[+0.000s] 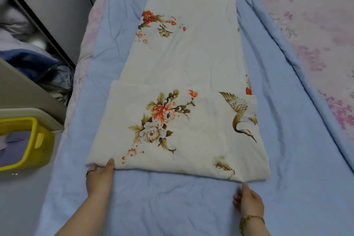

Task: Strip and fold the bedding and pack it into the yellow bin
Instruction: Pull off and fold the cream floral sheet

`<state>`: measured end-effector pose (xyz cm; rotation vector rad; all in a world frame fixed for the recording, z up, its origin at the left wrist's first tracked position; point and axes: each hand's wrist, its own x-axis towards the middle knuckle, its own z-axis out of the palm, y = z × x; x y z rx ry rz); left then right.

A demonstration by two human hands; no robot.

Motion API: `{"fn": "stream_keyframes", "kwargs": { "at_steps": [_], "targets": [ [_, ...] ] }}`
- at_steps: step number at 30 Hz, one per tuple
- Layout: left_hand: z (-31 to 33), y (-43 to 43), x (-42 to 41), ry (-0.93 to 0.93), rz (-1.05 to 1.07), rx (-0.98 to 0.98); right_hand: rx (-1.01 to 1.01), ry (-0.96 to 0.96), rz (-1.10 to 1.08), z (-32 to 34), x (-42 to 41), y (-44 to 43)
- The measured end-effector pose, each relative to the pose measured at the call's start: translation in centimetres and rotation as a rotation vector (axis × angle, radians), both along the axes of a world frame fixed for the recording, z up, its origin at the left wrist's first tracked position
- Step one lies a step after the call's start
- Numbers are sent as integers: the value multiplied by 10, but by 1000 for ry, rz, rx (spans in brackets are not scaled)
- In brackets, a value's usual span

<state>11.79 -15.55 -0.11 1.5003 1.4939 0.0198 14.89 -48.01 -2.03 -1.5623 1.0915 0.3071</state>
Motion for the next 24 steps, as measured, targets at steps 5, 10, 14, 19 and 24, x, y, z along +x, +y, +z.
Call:
{"fn": "stream_keyframes", "kwargs": {
  "at_steps": [5, 10, 14, 19, 24],
  "targets": [
    [3, -8, 37, -264, 416, -445, 330, 51, -257, 15, 33, 10],
    [19, -4, 36, -430, 427, -528, 317, -43, -244, 19, 32, 11],
    [55, -8, 15, -550, 401, -548, 310, -198, -196, 51, 11, 6],
    [96, -9, -26, -690, 324, -552, 340, -346, -213, 109, -18, 1],
    [137, -7, -95, -749, 275, -580, 353, -415, -230, 158, -90, 2]
  ]
}}
